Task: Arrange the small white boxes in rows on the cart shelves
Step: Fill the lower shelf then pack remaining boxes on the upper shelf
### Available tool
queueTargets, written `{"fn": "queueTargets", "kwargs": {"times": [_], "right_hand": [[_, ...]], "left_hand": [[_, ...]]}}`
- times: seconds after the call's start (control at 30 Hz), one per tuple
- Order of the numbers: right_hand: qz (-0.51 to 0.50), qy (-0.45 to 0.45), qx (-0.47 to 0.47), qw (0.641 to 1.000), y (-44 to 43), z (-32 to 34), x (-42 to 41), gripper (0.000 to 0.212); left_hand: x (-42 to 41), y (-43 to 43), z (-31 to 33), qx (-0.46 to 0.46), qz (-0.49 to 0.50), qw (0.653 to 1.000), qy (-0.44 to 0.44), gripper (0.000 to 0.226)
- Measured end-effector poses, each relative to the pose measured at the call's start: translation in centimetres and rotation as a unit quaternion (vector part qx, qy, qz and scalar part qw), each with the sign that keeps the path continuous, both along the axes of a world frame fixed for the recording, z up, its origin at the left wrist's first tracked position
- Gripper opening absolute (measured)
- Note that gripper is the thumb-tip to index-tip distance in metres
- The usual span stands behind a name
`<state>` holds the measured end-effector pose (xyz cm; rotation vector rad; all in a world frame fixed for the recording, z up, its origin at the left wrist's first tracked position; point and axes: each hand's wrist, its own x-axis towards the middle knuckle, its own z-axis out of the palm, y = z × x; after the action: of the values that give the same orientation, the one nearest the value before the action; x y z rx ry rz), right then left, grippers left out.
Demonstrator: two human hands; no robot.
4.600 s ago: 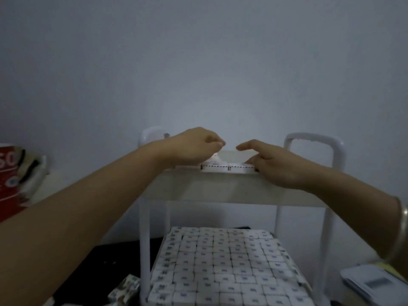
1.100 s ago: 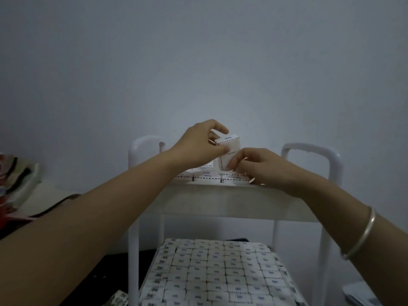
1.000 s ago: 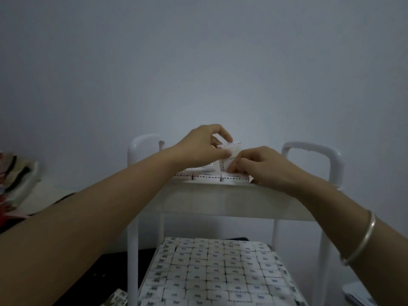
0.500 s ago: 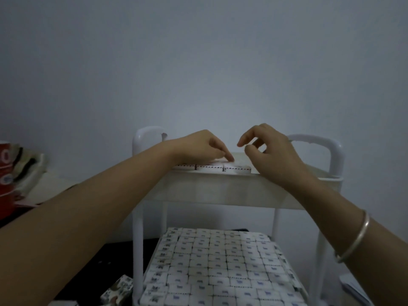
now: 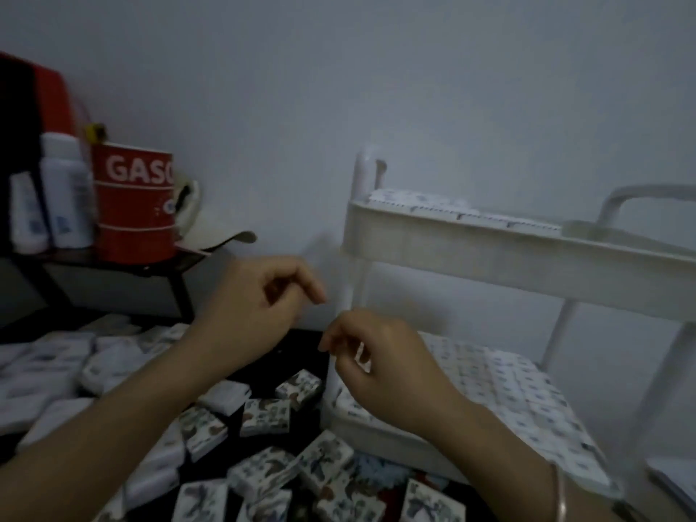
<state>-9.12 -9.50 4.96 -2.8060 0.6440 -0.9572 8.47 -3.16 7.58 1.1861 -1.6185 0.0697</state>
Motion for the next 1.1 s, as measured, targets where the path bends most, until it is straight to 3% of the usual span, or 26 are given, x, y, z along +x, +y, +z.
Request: {"fn": "queueTargets", "kwargs": {"times": [0.13, 0.3, 0.47, 0.53, 0.67, 0.9, 1.0, 1.1], "right_hand": [[-0.011, 0.059, 0.095, 0.994, -2.0, -6.1, 6.0, 0.021], [-0.078, 0.114, 0.153, 0.978, -3.9, -11.4, 13.5, 0.034], [-0.164, 0.242, 0.103, 0.951, -4.3, -14.5, 17.4, 0.051], [-0.159, 0.218, 0.1, 0.958, -4.3, -14.9, 17.8, 0.05], [-0.122, 0.132, 0.188, 0.966, -4.4, -15.0, 17.6, 0.057], [-0.072, 0.07, 0.171, 0.98, -4.0, -14.4, 16.7, 0.038], [-0.086, 0.021, 0.211, 0.973, -3.6, -13.0, 16.0, 0.035], [-0.064, -0.001, 0.231, 0.971, -2.9, -11.3, 14.6, 0.054]], "left_hand": [[7.0, 3.1, -8.0, 0.129, 0.099, 0.986, 0.031, 0.044], [12.9, 6.6, -13.4, 0.191, 0.219, 0.956, 0.048, 0.042], [14.5, 8.2, -15.1, 0.245, 0.187, 0.95, -0.044, 0.018], [14.7, 8.0, -15.7, 0.272, 0.179, 0.943, -0.077, 0.037], [14.8, 7.1, -16.3, 0.305, 0.162, 0.929, -0.133, 0.064], [15.2, 5.6, -16.1, 0.33, 0.166, 0.902, -0.224, 0.08], [15.3, 5.6, -15.9, 0.325, 0.131, 0.919, -0.179, 0.088], [14.8, 5.6, -15.5, 0.326, 0.106, 0.933, -0.112, 0.095]]}}
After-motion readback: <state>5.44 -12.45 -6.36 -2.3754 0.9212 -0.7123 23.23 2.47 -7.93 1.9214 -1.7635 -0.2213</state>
